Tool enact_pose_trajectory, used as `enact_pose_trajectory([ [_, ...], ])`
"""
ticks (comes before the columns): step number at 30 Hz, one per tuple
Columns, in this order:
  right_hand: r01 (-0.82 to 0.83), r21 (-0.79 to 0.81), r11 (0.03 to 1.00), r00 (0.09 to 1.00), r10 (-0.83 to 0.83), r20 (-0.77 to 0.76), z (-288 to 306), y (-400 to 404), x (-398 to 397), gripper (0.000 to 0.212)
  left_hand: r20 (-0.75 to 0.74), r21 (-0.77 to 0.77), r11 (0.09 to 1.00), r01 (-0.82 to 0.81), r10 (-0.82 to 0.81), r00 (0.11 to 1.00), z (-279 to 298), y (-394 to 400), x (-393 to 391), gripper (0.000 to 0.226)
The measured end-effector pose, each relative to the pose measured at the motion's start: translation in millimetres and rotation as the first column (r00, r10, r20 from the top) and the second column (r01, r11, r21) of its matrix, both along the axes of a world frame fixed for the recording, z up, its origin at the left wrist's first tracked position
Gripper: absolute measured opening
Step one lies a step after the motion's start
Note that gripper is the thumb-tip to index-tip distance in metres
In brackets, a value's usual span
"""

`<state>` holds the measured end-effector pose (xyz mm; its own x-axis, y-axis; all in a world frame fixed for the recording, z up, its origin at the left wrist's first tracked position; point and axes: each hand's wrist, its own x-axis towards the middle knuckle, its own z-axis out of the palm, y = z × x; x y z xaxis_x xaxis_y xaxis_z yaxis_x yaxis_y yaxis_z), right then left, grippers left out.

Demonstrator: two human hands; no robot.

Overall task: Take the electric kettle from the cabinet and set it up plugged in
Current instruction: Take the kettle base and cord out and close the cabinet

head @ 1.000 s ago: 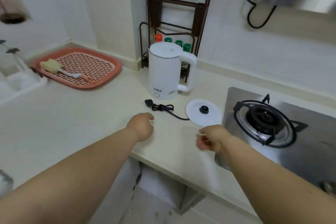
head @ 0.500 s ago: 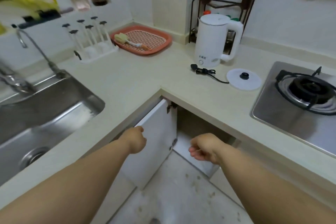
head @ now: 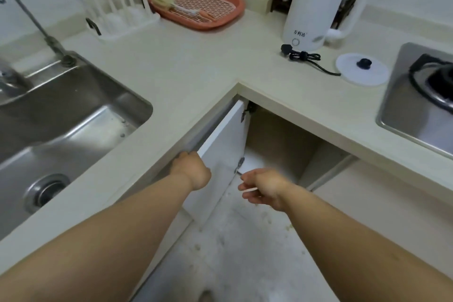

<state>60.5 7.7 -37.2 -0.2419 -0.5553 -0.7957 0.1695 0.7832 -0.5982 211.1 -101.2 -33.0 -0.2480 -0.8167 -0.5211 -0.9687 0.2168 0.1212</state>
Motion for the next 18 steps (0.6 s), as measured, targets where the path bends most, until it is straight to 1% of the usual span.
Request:
enact_pose_trajectory([
  [3,-0.022,0.003,1.0,1.0,0.022,-0.016,-5.3,0.0,9.3,0.016,-0.038,0.06,0.996,0.069,-0.067,0.997,5.9,0.4,-9.4,0.042],
  [5,-0.028,-0.001,1.0,1.0,0.028,-0.013,-6.0,4.7,9.3,0.018,-0.106,0.127,0.987,0.093,-0.08,0.991,8.1,7.6,-21.0,0.037],
  [7,-0.028,0.001,1.0,1.0,0.028,-0.003,-6.5,11.9,3.9,0.022,-0.217,0.245,0.968,0.056,-0.002,0.976,7.5,17.1,-35.7,0.033],
  [9,-0.01,0.003,1.0,1.0,0.01,0.017,-6.0,22.4,-4.4,0.025,-0.329,0.4,0.916,0.016,0.128,0.936,7.2,27.0,-51.7,0.032],
  [10,0.005,0.006,1.0,1.0,-0.005,0.011,-5.4,28.7,-10.5,0.027,-0.362,0.452,0.892,0.027,0.155,0.919,7.8,32.1,-61.8,0.031],
  [11,0.019,0.009,1.0,1.0,-0.019,-0.013,-5.1,34.3,-16.8,0.03,-0.387,0.469,0.881,0.054,0.15,0.91,8.0,36.0,-70.9,0.031],
  [13,0.063,0.015,0.998,0.992,-0.061,-0.112,-4.2,47.4,-34.3,0.035,-0.417,0.461,0.879,0.123,0.093,0.904,9.2,44.8,-90.0,0.033],
  [16,0.116,0.033,0.993,0.965,-0.105,-0.24,-4.1,64.7,-60.3,0.034,-0.434,0.388,0.901,0.193,-0.007,0.901,5.2,51.4,-114.8,0.039],
  [18,0.14,0.053,0.989,0.949,-0.119,-0.293,-7.3,76.9,-75.9,0.031,-0.424,0.335,0.915,0.223,-0.064,0.903,4.3,54.4,-131.1,0.038],
])
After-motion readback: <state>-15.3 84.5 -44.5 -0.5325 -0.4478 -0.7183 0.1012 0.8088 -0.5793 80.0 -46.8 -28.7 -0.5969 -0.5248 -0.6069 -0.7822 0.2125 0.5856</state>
